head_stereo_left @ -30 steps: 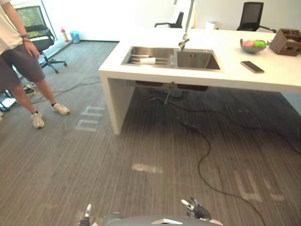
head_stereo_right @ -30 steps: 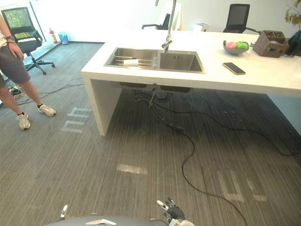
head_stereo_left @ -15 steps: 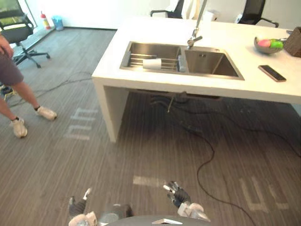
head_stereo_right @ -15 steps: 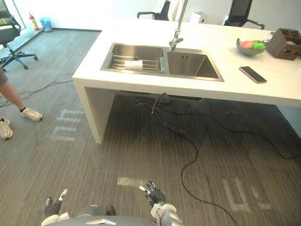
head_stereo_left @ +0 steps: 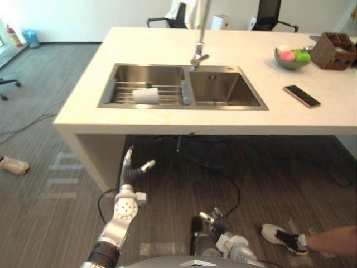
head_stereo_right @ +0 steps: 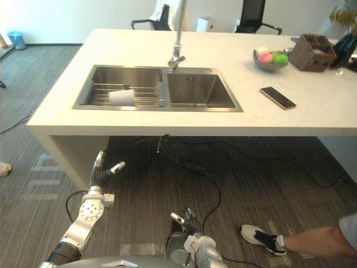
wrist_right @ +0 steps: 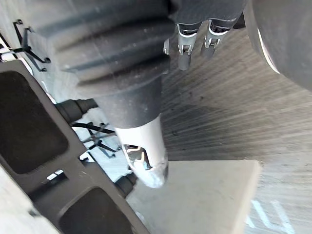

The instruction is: Walk over to the sink, pick up the cup, carry it to the dishwasher, place the cup inside the dishwasher, then close the dishwasher door

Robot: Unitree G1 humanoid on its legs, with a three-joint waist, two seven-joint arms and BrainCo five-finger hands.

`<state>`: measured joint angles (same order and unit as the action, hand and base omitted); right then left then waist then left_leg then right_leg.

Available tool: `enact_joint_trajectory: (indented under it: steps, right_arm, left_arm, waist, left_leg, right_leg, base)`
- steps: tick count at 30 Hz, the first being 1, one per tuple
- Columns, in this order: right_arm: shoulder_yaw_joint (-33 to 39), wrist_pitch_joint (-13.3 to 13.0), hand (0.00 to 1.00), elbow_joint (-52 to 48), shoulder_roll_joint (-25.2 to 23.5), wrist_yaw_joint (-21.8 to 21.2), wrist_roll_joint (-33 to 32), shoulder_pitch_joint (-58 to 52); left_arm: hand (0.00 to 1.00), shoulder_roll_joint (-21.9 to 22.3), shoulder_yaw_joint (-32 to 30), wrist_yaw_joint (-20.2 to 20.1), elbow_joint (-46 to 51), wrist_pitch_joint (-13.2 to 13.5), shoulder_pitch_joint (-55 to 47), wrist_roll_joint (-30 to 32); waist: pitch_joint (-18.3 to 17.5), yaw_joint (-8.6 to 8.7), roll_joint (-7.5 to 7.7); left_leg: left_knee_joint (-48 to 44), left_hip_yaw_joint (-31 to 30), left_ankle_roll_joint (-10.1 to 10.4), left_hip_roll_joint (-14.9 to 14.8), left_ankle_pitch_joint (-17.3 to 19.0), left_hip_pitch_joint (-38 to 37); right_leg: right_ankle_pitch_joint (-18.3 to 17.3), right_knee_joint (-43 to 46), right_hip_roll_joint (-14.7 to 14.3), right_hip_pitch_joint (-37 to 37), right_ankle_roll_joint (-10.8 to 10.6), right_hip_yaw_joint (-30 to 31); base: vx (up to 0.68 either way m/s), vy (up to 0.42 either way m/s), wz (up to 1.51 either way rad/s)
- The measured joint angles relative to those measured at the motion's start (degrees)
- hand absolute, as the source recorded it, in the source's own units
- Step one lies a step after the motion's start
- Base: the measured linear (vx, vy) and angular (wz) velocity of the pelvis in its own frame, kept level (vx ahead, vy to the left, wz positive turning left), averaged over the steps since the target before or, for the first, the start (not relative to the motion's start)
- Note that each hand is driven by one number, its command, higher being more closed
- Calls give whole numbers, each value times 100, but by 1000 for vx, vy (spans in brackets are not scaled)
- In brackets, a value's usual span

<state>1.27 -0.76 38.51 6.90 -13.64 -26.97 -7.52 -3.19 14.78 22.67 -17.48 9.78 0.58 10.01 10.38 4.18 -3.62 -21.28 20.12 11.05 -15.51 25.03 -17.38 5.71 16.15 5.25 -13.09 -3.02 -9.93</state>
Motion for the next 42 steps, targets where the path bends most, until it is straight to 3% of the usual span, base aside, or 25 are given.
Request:
enact_joint_trajectory:
  steps: [4, 5, 6, 7, 8, 9, 11, 12, 14, 15, 16, 17, 18, 19, 21, 24, 27, 33, 42]
  right_arm:
    - [120, 352, 0, -358, -43, 7, -5, -127]
    - [114, 529, 0, -471, -48, 14, 41, -147]
    - [114, 753, 0, -667, -43, 41, 48, -219]
    - [116, 837, 0, -748, -37, 44, 47, -280]
    - [101, 965, 0, -861, -17, 37, 48, -396]
    - [82, 1024, 0, -812, -25, 32, 94, -414]
    - [49, 1117, 0, -652, 19, -29, 223, -444]
    - [-12, 1109, 0, -456, 115, -28, 262, -425]
    - [-120, 1116, 0, -249, 142, -37, 269, -418]
    - [-234, 1095, 0, -83, 197, -95, 269, -401]
    - [-303, 1098, 0, -73, 276, -144, 269, -388]
    - [-312, 1095, 0, -50, 307, -172, 270, -378]
    - [-326, 1092, 0, 105, 251, -191, 277, -341]
    - [-402, 1093, 0, 108, 192, -211, 277, -348]
    - [-454, 1070, 0, 295, 140, -204, 287, -231]
    - [-542, 1097, 0, 529, 94, -199, 368, -1]
    - [-548, 1104, 0, 607, 83, -127, 394, 74]
    - [-547, 1100, 0, 870, 101, 1, 494, 227]
    - [-474, 1120, 0, 1142, 150, -27, 719, 277]
  left_arm:
    - [0, 56, 104, 204, 1230, 3, 78, 733]
    - [0, 32, 66, 303, 1786, -14, 78, 951]
    - [0, 8, 21, 356, 2323, -58, 79, 1177]
    - [0, -11, -11, 371, 2533, -71, 67, 1281]
    - [0, -40, -155, 443, 2839, -87, 15, 1459]
    - [0, -73, -301, 508, 2977, -91, 24, 1649]
    - [0, -191, -488, 577, 3053, -108, 100, 1936]
    - [0, -395, -501, 574, 3027, -177, 99, 2044]
    - [0, -597, -427, 559, 3034, -264, 103, 2078]
    - [0, -635, -238, 518, 3037, -399, 188, 2211]
    - [0, -633, -76, 411, 3033, -509, 303, 2313]
    - [0, -634, 37, 322, 3027, -569, 372, 2370]
    - [0, -724, 249, 60, 3002, -761, 431, 2514]
    - [0, -805, 428, -204, 2993, -948, 460, 2680]
    - [0, -1017, 694, -587, 2736, -1295, 686, 2920]
    - [0, -1378, 939, -1117, 1912, -1856, 1237, 2966]
    - [0, -1666, 921, -1404, 1195, -2195, 1854, 2956]
    - [0, -2278, 185, -1540, 649, -2257, 2260, 2777]
    - [0, -2601, -604, -1567, 511, -2174, 2254, 2732]
  waist:
    - [67, -5, 45]
    - [88, -41, 17]
    - [111, -47, -37]
    - [133, -49, -125]
    - [65, -89, -106]
    - [32, -106, -47]
    - [33, -102, -54]
    - [38, -158, -43]
    - [-54, -242, -2]
    - [-212, -257, -7]
    - [-260, -263, -78]
    - [-294, -262, -136]
    - [-394, -254, -46]
    - [-481, -211, 84]
    - [-528, -166, 193]
    - [-537, 42, 194]
    - [-540, 112, 187]
    - [-540, 249, 169]
    - [-546, 53, 218]
  left_leg:
    - [-368, -226, 131, -179, -562, -112]
    - [-984, -353, -45, -412, -753, 74]
    - [-1904, -571, -665, -679, -1241, 519]
    - [-2336, -667, -1008, -812, -1697, 776]
    - [-2929, -840, -1228, -1037, -2904, 1166]
    - [-3383, -949, -916, -1035, -2704, 1480]
    - [-3604, -884, -862, -799, -1785, 2050]
    - [-2924, -557, -776, -565, -1302, 2123]
    - [-1656, -258, -802, -257, -1131, 2032]
    - [-43, -256, -798, 163, -1517, 2014]
    - [822, -328, -813, 348, -2121, 2027]
    - [1203, -397, -749, 435, -2700, 2047]
    - [1448, -400, -809, 568, -2839, 1895]
    - [1765, -381, -811, 692, -2876, 1713]
    - [2190, -244, -821, 835, -2952, 1455]
    - [2511, -231, -845, 1002, -2988, 1181]
    - [2572, -277, -845, 1064, -3000, 1146]
    - [2581, -301, -828, 1065, -3013, 1112]
    - [2589, -419, -897, 1185, -2966, 1050]
  right_leg:
    - [-921, 1097, -92, -277, 205, -42]
    - [-1079, 1162, -270, -163, 279, -83]
    - [-1135, 992, -439, 59, 326, -181]
    - [-1135, 799, -534, 214, 326, -218]
    - [-1142, 214, -702, 665, 329, -273]
    - [-1089, -121, -738, 918, 401, -284]
    - [-944, -615, -750, 1338, 623, -272]
    - [-913, -868, -748, 1632, 640, -212]
    - [-870, -1046, -682, 1864, 573, -155]
    - [-890, -1089, -624, 1947, 499, -130]
    - [-923, -1078, -641, 1955, 448, -112]
    - [-965, -1074, -674, 1974, 396, -86]
    - [-1037, -1057, -608, 2018, 328, 19]
    - [-1119, -1046, -508, 2007, 255, 70]
    - [-1270, -974, -403, 2009, 210, 171]
    - [-1380, -944, -291, 2099, 132, 174]
    - [-1414, -944, -258, 2109, 122, 142]
    - [-1422, -987, -263, 2137, 121, 127]
    - [-1393, -1051, -155, 2190, 8, 152]
  base:
    - [356, -294, -13]
    - [290, -308, -31]
    - [171, -187, -29]
    - [294, -247, -25]
    - [250, -112, -20]
    - [372, -159, -14]
    - [352, -105, -6]
    - [341, -66, -24]
    - [333, -27, -30]
    - [454, 0, -15]
    - [447, 30, -9]
    - [347, 78, -13]
    - [310, 88, -19]
    - [293, 81, -21]
    - [239, 78, -17]
    - [126, 56, -1]
    - [25, 12, 2]
    - [-24, -3, -2]
    - [-37, 31, -2]
